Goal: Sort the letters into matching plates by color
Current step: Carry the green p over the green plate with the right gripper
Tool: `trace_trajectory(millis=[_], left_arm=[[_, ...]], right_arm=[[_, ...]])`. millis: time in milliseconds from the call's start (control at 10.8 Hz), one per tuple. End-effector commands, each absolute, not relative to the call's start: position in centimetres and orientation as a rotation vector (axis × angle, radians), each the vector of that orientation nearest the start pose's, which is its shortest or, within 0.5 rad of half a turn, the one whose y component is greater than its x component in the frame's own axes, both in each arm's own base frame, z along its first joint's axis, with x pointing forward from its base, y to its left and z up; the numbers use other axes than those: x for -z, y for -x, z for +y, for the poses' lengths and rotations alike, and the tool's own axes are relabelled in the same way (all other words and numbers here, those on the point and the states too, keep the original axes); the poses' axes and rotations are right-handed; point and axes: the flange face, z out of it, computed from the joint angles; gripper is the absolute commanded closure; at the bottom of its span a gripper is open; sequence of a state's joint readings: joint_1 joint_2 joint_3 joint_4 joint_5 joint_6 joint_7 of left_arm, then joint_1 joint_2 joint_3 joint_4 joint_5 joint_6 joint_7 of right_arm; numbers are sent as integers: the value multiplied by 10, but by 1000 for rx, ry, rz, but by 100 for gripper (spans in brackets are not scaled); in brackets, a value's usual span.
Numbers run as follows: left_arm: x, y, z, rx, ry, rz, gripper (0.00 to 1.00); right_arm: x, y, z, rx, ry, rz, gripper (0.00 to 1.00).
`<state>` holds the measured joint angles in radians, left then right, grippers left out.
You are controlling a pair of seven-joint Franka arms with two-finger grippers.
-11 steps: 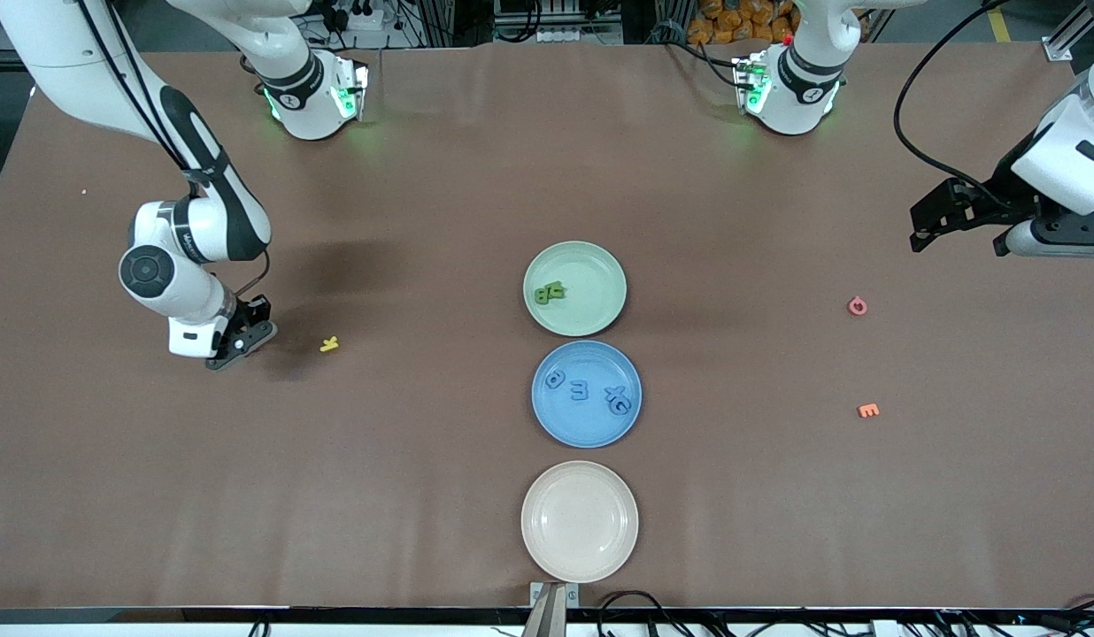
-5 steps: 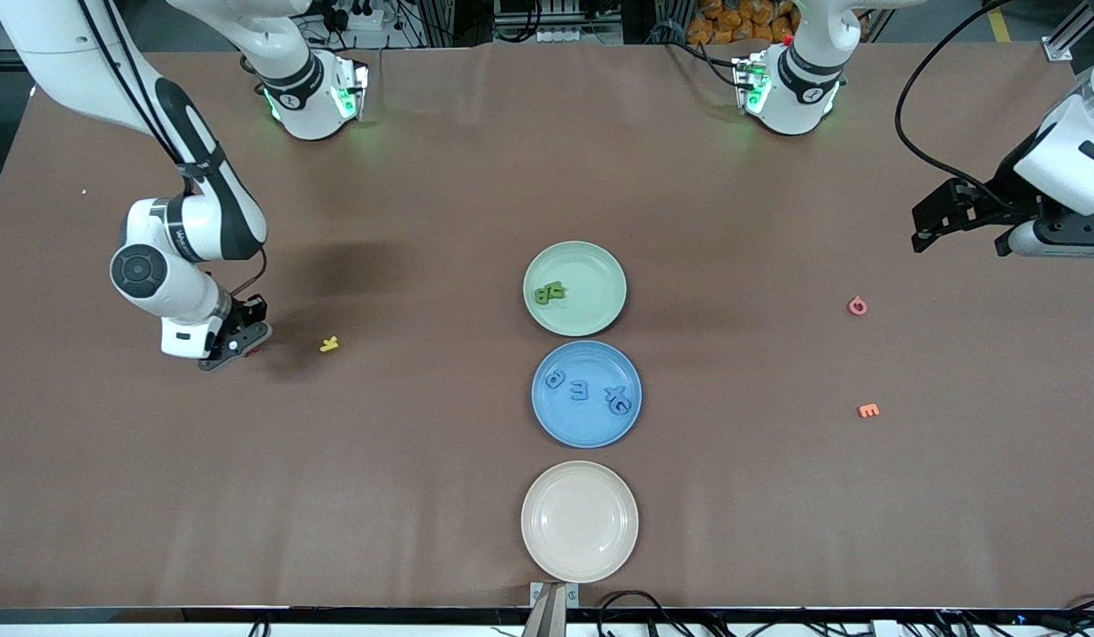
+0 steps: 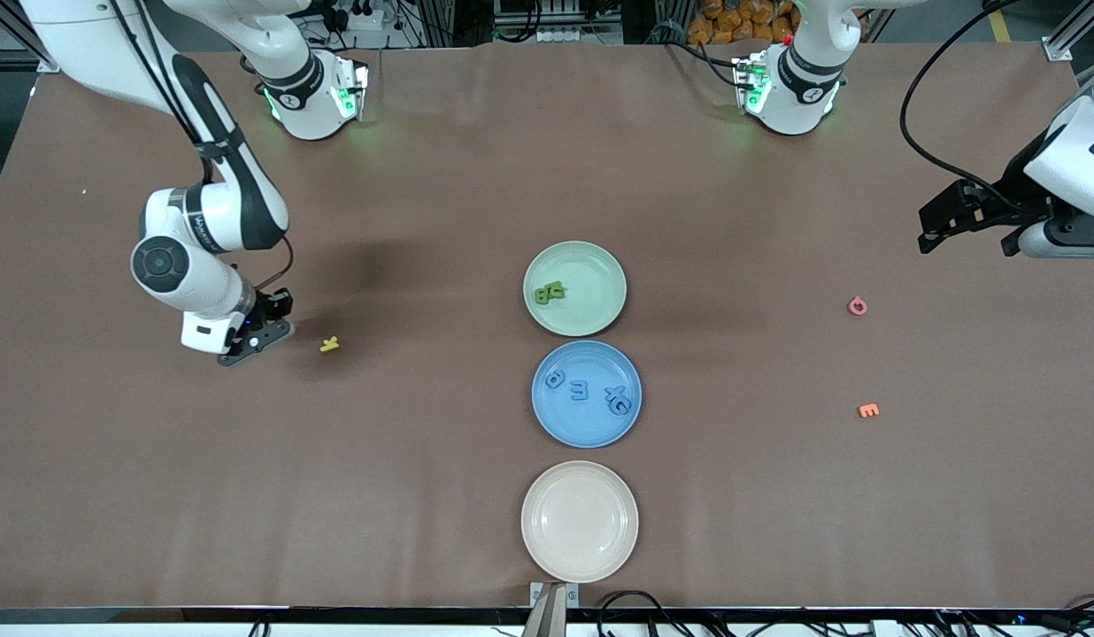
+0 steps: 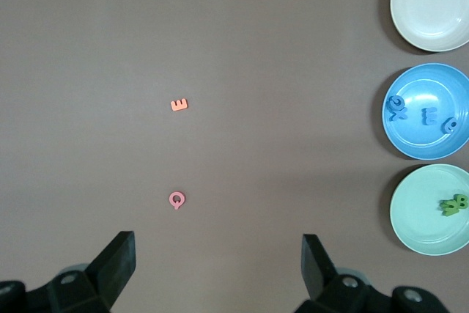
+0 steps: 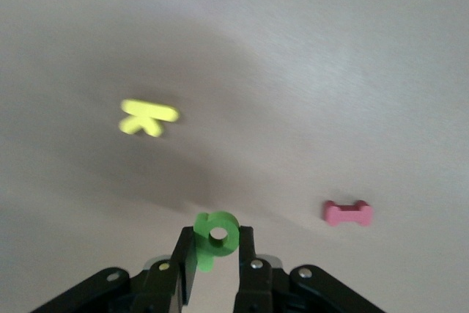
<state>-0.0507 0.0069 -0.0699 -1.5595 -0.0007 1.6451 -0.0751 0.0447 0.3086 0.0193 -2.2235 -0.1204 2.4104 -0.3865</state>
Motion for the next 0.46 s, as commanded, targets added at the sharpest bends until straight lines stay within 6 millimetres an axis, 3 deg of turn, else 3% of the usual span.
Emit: trace_trajectory(millis=[0, 371], left_arm=[[-637, -560, -66, 115, 3125, 75, 0], [-636, -561, -67, 116, 3124, 77, 0]], right_arm=[[-253, -535, 98, -214, 3092, -663, 100], [-265, -524, 184, -153, 3133, -458, 100]])
